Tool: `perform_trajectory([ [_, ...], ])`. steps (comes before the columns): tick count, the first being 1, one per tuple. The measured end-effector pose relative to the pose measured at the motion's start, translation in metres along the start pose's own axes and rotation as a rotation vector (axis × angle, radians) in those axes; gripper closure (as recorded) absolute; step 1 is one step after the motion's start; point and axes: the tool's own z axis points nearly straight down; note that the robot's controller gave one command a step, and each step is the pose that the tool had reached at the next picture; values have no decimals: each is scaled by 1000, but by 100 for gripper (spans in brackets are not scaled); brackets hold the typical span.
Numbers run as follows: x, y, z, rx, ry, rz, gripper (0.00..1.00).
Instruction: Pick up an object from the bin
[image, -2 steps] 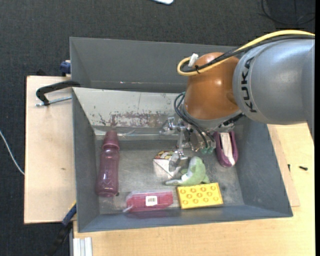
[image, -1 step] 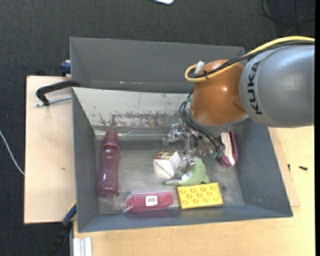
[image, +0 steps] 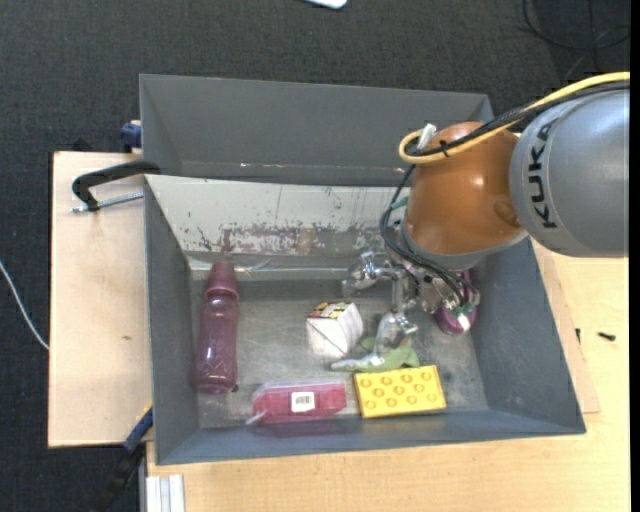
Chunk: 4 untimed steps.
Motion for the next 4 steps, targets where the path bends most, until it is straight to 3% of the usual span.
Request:
perform_trajectory([
  [1,-23,20,57,5,-3,-226,0],
  [2,66,-76,58,7,-8,-261,100],
  [4,66,-75,57,7,-7,-264,100],
])
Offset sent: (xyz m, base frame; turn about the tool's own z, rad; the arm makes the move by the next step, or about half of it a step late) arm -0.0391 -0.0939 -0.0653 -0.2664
